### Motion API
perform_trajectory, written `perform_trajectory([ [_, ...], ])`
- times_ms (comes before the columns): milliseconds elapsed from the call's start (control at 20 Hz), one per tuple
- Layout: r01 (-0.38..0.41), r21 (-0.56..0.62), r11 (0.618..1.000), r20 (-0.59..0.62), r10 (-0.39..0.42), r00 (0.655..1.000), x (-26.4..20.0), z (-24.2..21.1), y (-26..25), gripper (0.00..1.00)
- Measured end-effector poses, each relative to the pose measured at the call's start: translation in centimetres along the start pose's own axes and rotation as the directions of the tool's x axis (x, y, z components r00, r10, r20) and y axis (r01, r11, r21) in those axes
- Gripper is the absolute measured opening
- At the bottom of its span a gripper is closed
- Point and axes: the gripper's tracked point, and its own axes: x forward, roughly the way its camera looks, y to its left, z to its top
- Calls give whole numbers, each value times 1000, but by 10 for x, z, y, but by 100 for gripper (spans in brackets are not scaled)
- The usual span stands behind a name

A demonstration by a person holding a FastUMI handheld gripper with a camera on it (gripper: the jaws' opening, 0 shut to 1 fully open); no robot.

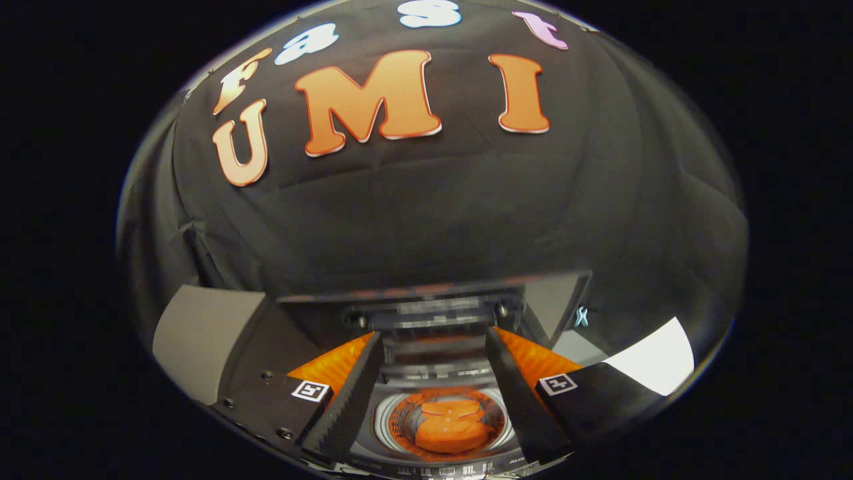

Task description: Put the clothes into the washing machine and then close the washing machine lid.

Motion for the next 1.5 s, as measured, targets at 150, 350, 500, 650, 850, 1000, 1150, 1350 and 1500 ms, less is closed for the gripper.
perform_trajectory([
  [150, 13, -33, 999, 27, -12, 1000, 22, 27, 2, 99],
  [350, 19, -45, 999, 2, -19, 1000, 53, 32, 7, 99],
  [500, 12, -11, 1000, -36, -13, 999, 73, 32, 13, 99],
  [650, 27, 9, 1000, -48, -26, 999, 77, 26, 6, 99],
  [850, 27, -46, 999, -26, -29, 999, 68, 19, 6, 99],
  [1000, 19, -47, 999, -20, -20, 1000, 67, 17, 7, 100],
  [1150, 30, -43, 999, -24, -31, 999, 64, 15, 9, 100],
  [1350, 43, -55, 998, -6, -43, 999, 47, 6, 12, 100],
  [1500, 47, -54, 997, 11, -46, 999, 31, -4, 12, 100],
])
